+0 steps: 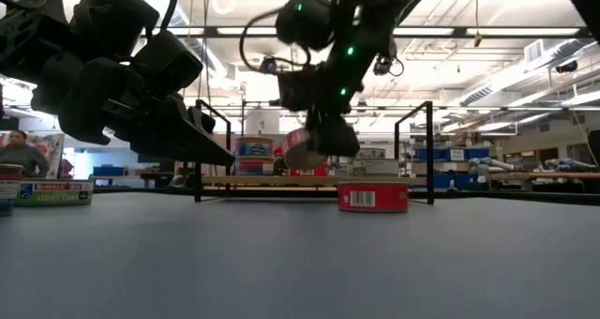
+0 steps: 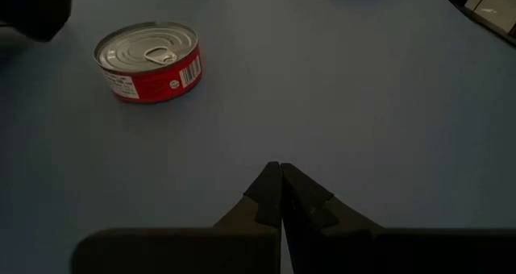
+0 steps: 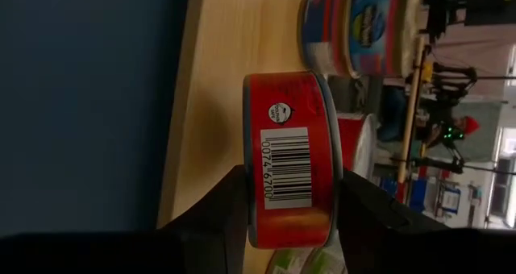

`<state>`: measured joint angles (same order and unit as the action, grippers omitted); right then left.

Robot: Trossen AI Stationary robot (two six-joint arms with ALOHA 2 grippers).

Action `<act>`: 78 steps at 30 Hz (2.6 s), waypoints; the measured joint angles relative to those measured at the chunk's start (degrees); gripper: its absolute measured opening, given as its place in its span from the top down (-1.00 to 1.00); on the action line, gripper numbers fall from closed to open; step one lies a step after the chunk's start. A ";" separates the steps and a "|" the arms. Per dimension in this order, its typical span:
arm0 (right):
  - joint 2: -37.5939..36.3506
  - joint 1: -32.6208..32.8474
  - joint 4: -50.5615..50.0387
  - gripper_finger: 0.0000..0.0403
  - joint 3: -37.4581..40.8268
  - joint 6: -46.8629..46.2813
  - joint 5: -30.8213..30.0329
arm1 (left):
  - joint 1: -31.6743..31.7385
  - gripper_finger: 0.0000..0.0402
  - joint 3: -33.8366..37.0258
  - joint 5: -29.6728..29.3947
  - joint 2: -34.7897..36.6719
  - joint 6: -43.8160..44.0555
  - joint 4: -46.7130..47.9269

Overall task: Stack canned seafood by type on shelf
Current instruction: Put the red tuna can on the shelf aligned with the other red tuna cans

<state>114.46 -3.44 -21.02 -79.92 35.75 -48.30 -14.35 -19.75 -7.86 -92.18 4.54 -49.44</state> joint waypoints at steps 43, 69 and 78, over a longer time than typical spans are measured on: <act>-1.02 -1.97 3.56 -0.52 -0.03 -8.75 9.14 | -0.02 0.96 0.07 -0.04 -0.02 -0.23 0.06; -9.98 2.99 0.92 0.95 4.83 -24.99 23.75 | -3.88 0.96 0.00 3.61 4.06 0.02 3.80; -10.59 -2.63 5.37 0.97 12.00 -24.48 23.94 | -7.57 0.96 0.00 2.70 15.26 1.61 17.13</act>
<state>103.88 -6.07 -15.65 -67.92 11.27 -24.36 -21.92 -19.75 -5.16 -76.92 6.14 -32.31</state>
